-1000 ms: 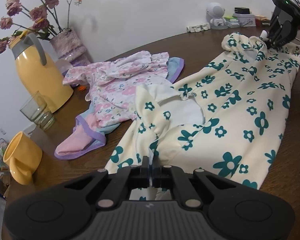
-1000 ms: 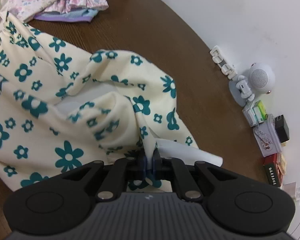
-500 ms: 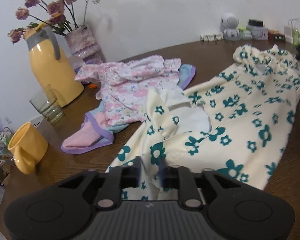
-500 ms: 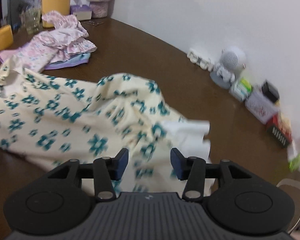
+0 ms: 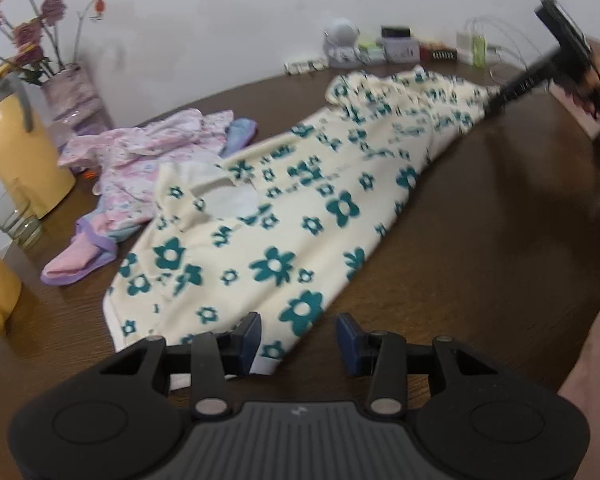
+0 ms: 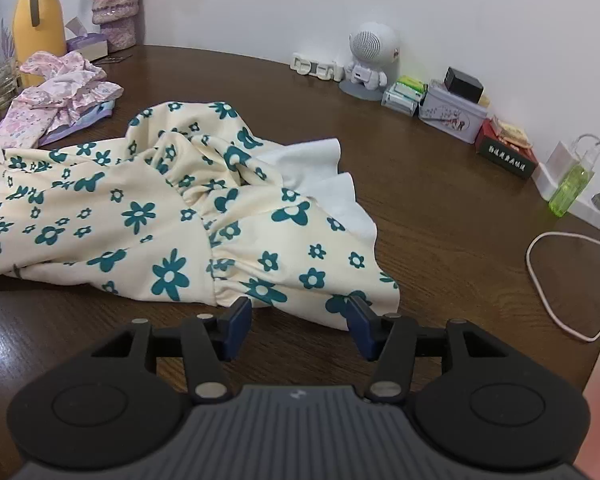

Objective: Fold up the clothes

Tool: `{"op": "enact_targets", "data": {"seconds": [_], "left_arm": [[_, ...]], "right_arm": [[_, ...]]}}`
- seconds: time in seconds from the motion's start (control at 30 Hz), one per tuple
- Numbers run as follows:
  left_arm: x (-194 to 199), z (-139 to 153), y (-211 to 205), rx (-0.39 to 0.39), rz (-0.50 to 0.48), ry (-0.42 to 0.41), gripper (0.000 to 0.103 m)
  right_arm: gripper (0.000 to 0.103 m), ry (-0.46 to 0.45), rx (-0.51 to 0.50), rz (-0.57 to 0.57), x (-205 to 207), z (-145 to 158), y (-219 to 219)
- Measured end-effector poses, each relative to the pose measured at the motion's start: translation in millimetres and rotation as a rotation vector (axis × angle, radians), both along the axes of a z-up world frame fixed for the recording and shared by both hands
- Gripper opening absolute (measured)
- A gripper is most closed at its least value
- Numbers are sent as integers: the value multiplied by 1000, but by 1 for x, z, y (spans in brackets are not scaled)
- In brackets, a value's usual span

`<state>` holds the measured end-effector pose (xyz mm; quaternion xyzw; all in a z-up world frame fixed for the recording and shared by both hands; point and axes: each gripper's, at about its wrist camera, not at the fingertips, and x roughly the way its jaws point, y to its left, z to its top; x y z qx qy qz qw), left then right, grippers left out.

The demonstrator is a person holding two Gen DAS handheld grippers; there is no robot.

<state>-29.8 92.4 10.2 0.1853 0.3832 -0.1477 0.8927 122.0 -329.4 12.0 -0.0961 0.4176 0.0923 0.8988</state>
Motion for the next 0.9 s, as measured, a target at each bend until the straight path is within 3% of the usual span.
{"op": "enact_targets", "data": {"seconds": [0.1, 0.13, 0.17, 0.2, 0.27, 0.3, 0.33, 0.6, 0.67, 0.7, 0.77, 0.8, 0.83, 0.9], "left_arm": [[4, -6, -3, 35, 27, -19, 39], [5, -7, -3, 42, 35, -26, 33], [6, -8, -2, 43, 36, -28, 10], [9, -9, -2, 43, 35, -26, 0], [10, -10, -2, 55, 30, -25, 0], [9, -10, -2, 63, 27, -24, 0], [8, -9, -1, 72, 26, -24, 0], [-6, 2, 11, 101, 72, -18, 0], [-7, 1, 11, 95, 74, -13, 0], [-7, 1, 10, 94, 75, -11, 0], [-6, 1, 9, 92, 83, -13, 6], [-7, 3, 9, 88, 85, -17, 8], [-8, 5, 9, 80, 84, -22, 14], [-12, 13, 12, 58, 91, -51, 26]], "right_arm": [[53, 2, 14, -3, 4, -5, -1], [53, 1, 19, -2, 6, -6, -1], [53, 2, 22, 1, 7, -7, -1], [49, 7, 23, 7, 8, -9, 0], [31, 25, 25, 25, 9, -12, 1], [13, 31, 19, 31, 8, -13, 1], [3, 33, 4, 33, 7, -13, 0], [0, 34, -90, 5, -7, -10, -17], [1, 21, -60, 4, -15, -5, -19], [7, 4, -19, 22, -21, 1, -17], [27, -39, 32, 85, -33, 13, -4], [46, -59, 36, 117, -37, 17, 5], [54, -77, 24, 148, -39, 19, 15], [54, -95, -4, 184, -37, 20, 32]]}}
